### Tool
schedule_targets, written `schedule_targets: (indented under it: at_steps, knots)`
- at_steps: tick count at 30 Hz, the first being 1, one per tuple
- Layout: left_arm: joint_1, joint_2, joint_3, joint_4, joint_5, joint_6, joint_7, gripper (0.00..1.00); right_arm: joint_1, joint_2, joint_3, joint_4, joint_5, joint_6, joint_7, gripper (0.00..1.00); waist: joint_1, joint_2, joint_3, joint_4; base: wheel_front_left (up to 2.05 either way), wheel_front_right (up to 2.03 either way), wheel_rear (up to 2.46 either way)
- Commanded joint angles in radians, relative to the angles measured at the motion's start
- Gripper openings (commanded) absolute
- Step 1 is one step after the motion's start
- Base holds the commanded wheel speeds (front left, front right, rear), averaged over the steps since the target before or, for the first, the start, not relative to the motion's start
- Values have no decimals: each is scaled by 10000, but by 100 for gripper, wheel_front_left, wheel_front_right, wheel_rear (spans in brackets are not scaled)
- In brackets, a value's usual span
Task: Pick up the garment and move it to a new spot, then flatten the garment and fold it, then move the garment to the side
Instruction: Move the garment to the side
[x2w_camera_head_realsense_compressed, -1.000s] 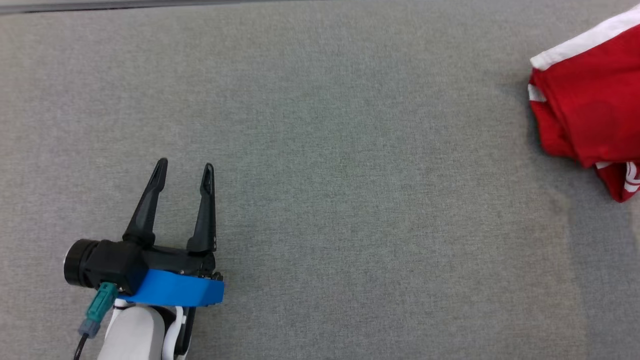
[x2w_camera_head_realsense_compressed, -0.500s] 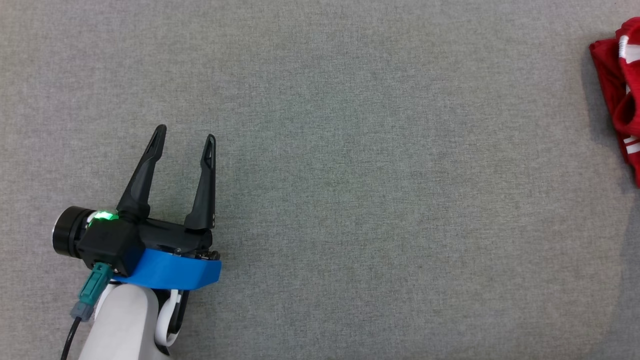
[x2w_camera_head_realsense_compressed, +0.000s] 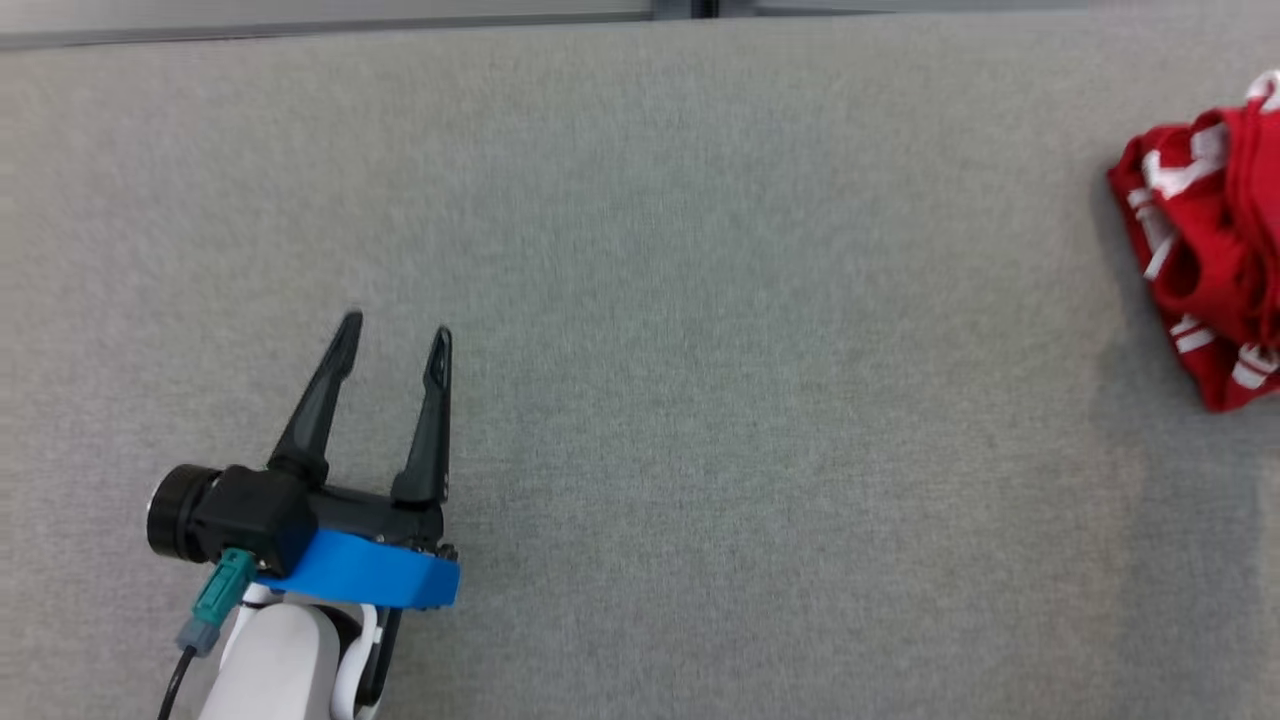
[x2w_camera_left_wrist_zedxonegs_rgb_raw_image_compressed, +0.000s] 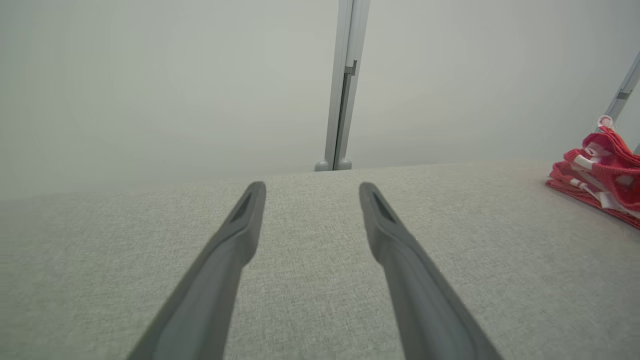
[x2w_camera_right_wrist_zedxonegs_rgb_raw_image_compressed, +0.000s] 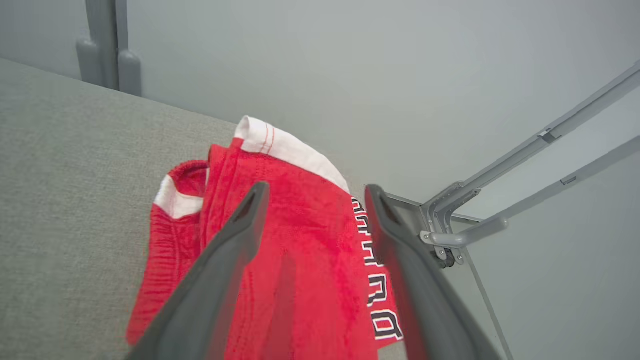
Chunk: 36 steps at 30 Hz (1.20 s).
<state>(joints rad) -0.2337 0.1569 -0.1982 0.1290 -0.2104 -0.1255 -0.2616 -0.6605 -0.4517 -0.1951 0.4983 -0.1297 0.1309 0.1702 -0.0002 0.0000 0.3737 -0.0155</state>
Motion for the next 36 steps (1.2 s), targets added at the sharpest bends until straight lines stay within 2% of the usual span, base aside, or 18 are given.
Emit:
schedule_targets:
  at_steps: [1,2,6,11,15,26,36]
  knots:
    - [241,-66,3,121,-118,3,-40,100,654,469,-151,-554,176,-2,-558,100,2,0,-640,-238,0,0,0]
    - [241,-66,3,121,-118,3,-40,100,654,469,-151,-554,176,-2,-558,100,2,0,-640,-238,0,0,0]
    - [658,-132,100,331,-254,74,-39,100,2095,1689,-193,-1858,703,-2,-1572,100,2,0,-1406,-297,0,0,0]
    - [1325,-173,333,521,-413,204,-40,100,3824,2941,91,-3305,1119,-2,-2064,100,2,0,-2255,-371,0,0,0]
    - [1787,-238,566,613,-528,350,-40,100,4999,3491,152,-4077,1493,-2,-2174,100,2,0,-2693,-295,0,0,0]
    - [2777,-439,892,932,-432,531,-41,100,6811,3971,62,-4779,1977,-1,-2245,100,2,0,-3641,194,0,0,0]
    - [2986,-504,940,1156,-307,450,-41,100,6917,4007,402,-4754,2305,-1,-2154,100,2,0,-3759,457,0,0,0]
